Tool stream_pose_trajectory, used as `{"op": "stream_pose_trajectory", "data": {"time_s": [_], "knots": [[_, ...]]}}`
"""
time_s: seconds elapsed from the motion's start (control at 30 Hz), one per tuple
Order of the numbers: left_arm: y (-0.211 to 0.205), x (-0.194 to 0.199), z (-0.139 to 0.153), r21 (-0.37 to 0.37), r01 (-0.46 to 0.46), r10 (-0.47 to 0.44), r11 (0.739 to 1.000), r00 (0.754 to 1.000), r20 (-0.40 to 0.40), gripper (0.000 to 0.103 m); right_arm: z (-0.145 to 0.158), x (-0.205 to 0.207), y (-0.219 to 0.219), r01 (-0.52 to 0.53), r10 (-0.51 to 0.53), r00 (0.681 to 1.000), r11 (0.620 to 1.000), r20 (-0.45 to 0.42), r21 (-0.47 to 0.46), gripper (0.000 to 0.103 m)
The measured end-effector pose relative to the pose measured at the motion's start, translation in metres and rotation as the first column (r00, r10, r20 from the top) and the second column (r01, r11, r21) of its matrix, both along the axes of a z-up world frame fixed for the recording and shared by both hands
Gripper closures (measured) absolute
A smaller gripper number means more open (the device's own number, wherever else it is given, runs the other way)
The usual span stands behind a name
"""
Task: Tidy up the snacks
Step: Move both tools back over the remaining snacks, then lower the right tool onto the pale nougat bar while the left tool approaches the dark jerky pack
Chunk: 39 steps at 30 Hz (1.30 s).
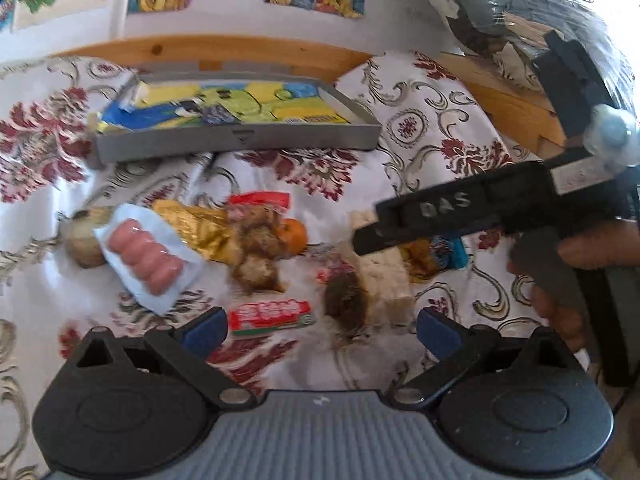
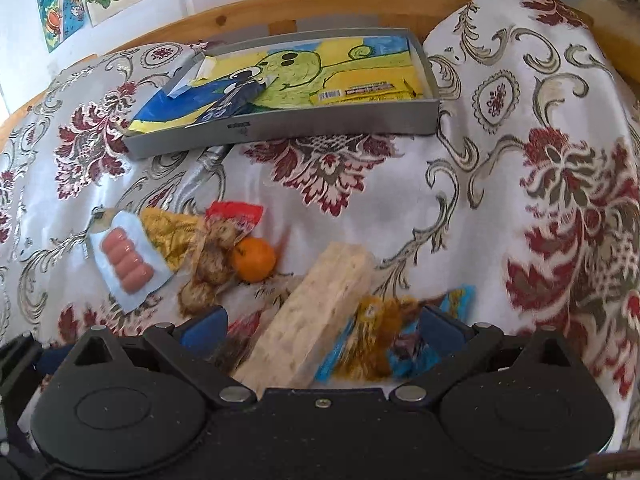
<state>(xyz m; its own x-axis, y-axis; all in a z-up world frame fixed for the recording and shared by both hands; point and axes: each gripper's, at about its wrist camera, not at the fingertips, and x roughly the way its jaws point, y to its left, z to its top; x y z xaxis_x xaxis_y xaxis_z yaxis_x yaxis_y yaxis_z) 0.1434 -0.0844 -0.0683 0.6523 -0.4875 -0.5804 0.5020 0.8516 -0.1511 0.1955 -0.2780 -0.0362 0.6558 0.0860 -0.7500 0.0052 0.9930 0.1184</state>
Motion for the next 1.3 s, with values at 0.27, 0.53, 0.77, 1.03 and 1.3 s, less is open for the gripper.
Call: {"op": "stream_pose_trajectory", "data": {"time_s": [0.27, 0.53, 0.77, 1.03, 1.3], "knots": [[-0.004, 0.02, -0.007, -0.082, -0.011, 0.002, 0.997, 0.993, -0.116, 0.001, -0.008, 0.018, -0.003, 0.027, -0.027, 1.0, 1.0, -0.001, 0.008, 0.015], [-0.005, 0.03, -0.013, -0.141, -0.027, 0.0, 0.99, 0.982, -0.19, 0.013, -0.015, 0.026, -0.005, 0.045, -0.043, 0.998, 0.997, -0.035, 0.058, 0.032], [-0.002, 0.04, -0.014, -0.166, -0.055, 0.013, 0.985, 0.97, -0.242, 0.03, -0.018, 0.028, -0.009, 0.07, -0.065, 0.997, 0.993, -0.051, 0.098, 0.036], [-0.008, 0.05, -0.019, -0.196, -0.059, -0.003, 0.979, 0.953, -0.303, 0.046, -0.019, 0.026, -0.013, 0.091, -0.085, 0.995, 0.986, -0.055, 0.138, 0.037], [0.002, 0.049, -0.021, -0.226, -0.101, 0.021, 0.969, 0.943, -0.333, 0.053, -0.017, 0.024, -0.018, 0.112, -0.105, 0.993, 0.978, -0.049, 0.175, 0.037]]}}
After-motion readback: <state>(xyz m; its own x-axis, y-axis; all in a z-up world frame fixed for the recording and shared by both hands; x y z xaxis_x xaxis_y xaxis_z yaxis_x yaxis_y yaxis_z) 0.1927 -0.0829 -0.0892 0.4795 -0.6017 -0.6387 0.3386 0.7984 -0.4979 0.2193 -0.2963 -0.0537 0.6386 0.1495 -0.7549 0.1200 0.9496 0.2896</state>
